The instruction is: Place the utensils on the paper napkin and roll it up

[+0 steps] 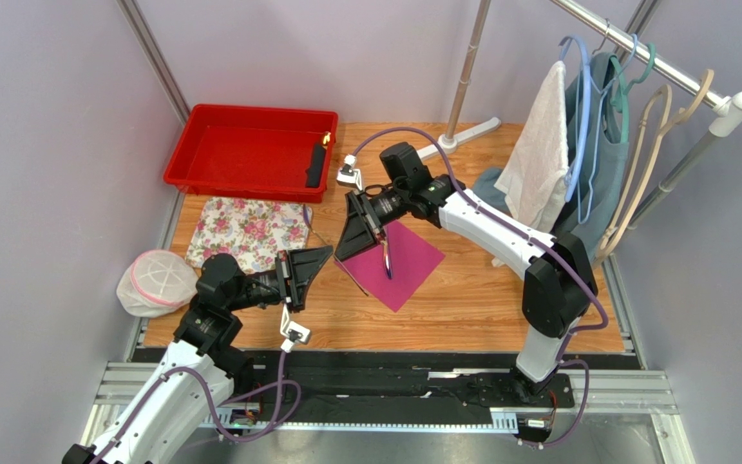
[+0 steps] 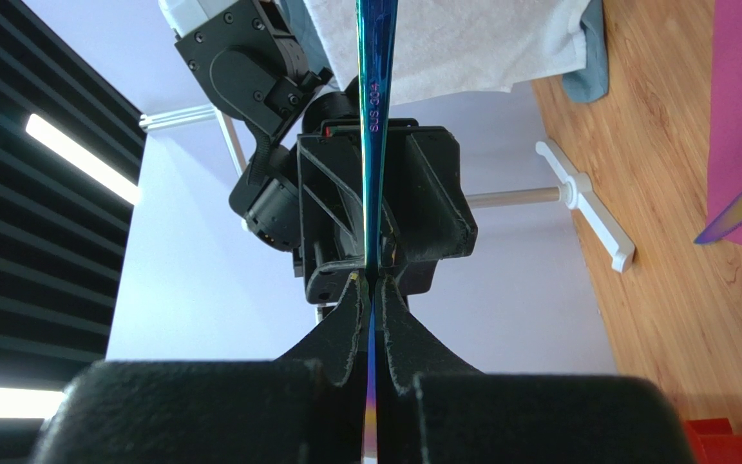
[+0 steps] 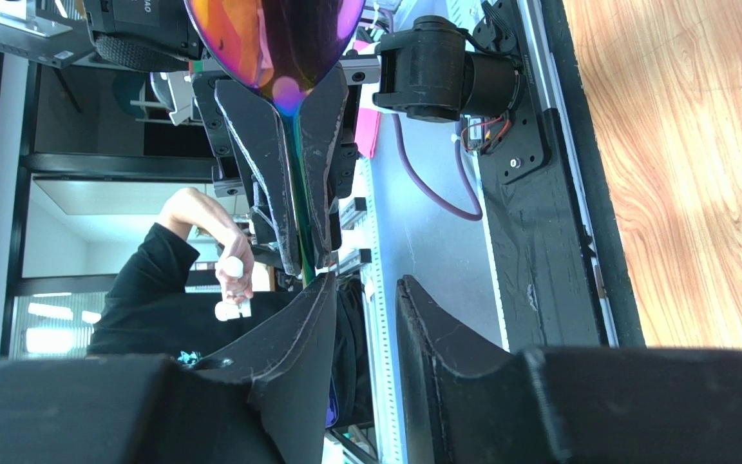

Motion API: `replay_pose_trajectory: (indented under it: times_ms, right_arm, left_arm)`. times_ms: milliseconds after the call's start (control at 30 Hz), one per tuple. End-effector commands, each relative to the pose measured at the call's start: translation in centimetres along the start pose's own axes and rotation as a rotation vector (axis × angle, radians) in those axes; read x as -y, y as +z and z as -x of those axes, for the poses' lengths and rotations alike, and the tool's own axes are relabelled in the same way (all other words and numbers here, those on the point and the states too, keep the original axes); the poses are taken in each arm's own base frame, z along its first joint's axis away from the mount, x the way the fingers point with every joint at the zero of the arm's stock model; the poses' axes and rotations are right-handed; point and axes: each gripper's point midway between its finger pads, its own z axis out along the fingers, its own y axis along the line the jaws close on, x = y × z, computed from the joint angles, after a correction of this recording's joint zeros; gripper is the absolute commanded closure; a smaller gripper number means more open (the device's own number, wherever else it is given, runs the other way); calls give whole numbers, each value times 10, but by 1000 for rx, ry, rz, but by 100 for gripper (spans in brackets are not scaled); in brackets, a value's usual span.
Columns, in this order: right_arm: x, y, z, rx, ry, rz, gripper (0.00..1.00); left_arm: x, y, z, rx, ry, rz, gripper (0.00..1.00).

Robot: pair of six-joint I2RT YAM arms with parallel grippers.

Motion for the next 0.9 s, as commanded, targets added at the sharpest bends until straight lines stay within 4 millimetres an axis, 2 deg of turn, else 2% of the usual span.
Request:
replay_pose_trajectory:
  times_ms: [0,67,200,400,533,700,867]
  right_arm:
    - [-10,-7,9,15,-20,35,67]
    - [-10,-12,14,29,-8,46,67]
    - [-23,-14,20,49,-19,94,68]
    - [-35,-14,18,41,-1,119,68]
    - [-33,-9,16,29,7,121,69]
    - [-34,-2,11,3,11,130,76]
    - [-35,-1,7,-10,11,136,75]
  left_arm:
    - [-10,1,10,51,38,34,100]
    - [-9,1,10,53,32,34,100]
    - [-7,2,7,38,12,30,100]
    - [-9,3,5,36,21,45,100]
    - [-10,3,2,28,17,49,100]
    - [-10,3,1,20,13,49,100]
    - [-10,1,-2,2,3,49,100]
